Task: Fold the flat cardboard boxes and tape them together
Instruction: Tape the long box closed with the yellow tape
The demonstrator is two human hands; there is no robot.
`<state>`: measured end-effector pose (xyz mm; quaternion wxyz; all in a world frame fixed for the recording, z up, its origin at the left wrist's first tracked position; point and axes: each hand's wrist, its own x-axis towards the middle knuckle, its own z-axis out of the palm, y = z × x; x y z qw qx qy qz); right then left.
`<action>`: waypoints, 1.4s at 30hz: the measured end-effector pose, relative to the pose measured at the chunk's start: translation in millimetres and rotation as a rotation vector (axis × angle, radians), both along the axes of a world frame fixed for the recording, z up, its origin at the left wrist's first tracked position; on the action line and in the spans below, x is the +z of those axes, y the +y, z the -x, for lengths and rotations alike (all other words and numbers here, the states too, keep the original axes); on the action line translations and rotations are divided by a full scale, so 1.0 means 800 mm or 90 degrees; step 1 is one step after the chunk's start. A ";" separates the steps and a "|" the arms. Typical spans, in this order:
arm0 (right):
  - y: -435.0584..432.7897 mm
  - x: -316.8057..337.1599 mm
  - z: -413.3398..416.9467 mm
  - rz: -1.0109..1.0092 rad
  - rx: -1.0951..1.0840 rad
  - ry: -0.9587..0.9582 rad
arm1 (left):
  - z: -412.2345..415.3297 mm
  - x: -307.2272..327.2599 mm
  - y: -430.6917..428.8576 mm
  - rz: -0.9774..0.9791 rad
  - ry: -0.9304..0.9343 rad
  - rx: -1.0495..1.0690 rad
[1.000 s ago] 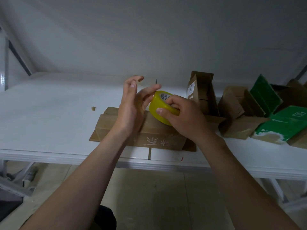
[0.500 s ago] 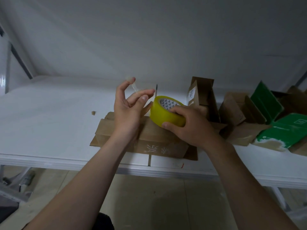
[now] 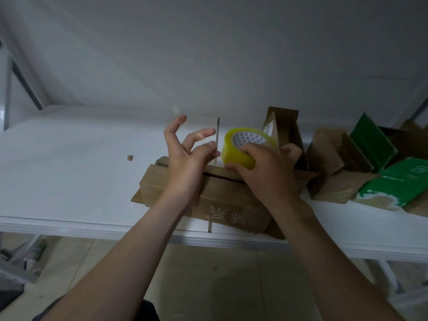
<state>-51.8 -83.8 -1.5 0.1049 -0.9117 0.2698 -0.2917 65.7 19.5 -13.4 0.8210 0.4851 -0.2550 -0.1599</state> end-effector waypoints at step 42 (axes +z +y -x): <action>0.060 -0.004 0.008 -0.035 -0.005 0.134 | -0.011 0.017 0.078 -0.558 -0.564 -0.033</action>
